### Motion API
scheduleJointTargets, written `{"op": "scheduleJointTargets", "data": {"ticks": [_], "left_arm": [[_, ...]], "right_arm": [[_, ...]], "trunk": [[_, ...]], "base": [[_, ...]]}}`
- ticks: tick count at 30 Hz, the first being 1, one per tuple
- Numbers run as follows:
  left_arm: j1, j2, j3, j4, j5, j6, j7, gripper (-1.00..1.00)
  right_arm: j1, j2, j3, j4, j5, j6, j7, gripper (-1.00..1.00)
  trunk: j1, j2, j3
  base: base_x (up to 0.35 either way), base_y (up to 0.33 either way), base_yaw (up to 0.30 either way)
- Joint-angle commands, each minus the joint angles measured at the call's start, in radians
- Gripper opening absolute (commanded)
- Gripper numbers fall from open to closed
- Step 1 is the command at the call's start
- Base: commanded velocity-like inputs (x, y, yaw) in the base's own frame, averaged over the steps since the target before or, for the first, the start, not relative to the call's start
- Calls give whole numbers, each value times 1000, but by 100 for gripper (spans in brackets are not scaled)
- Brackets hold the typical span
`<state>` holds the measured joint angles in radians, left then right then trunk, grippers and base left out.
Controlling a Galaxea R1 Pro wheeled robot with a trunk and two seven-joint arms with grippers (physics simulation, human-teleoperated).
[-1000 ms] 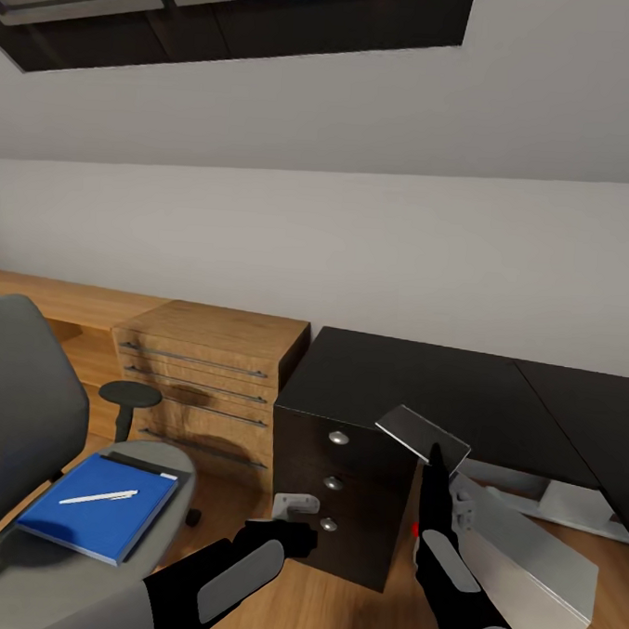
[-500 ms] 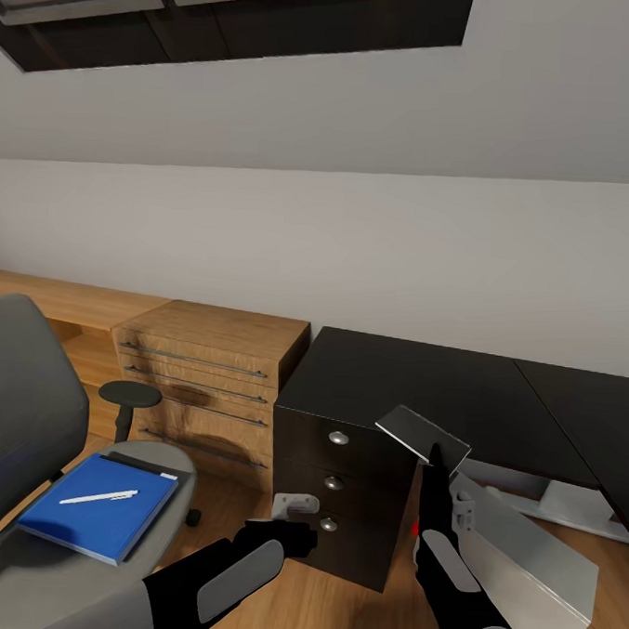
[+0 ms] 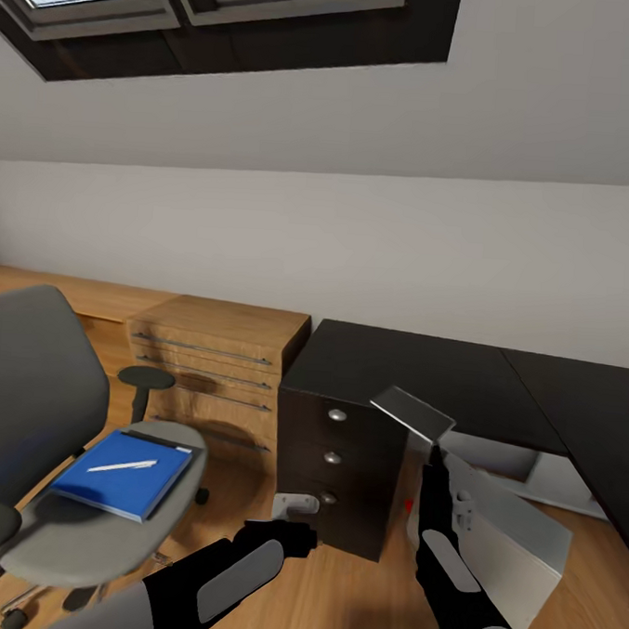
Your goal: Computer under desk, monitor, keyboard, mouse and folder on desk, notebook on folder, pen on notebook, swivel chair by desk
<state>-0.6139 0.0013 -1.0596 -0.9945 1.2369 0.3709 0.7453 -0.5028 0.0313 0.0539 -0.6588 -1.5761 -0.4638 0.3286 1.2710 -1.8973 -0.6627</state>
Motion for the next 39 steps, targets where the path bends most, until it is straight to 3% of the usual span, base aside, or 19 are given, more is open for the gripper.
{"op": "scheduleJointTargets", "data": {"ticks": [1, 12, 20, 35, 39], "left_arm": [[-1, 0, -2, -1, 4, 2, 6, 100], [-1, 0, -2, 5, 4, 2, 6, 100], [-1, -1, -1, 27, 5, 1, 7, 100], [-1, -2, 4, 57, 3, -1, 8, 100], [-1, -5, 3, 66, 3, -7, 9, 100]], "right_arm": [[-1, -1, 5, 1, -11, -5, 6, 100], [-1, -1, 6, 1, -10, -5, 6, 100], [-1, -1, 7, 4, -8, -4, 6, 100], [-1, -12, 12, 93, 1, -7, 8, 100], [0, -14, 12, 144, 23, -10, 9, 100]], "trunk": [[-1, -1, -1], [-1, -1, -1], [-1, -1, -1], [-58, 104, 46], [-74, 132, 59]], "base": [[-329, 0, 0], [-324, 0, 0], [-103, 0, 0], [-7, 0, 0], [0, 0, 0]]}}
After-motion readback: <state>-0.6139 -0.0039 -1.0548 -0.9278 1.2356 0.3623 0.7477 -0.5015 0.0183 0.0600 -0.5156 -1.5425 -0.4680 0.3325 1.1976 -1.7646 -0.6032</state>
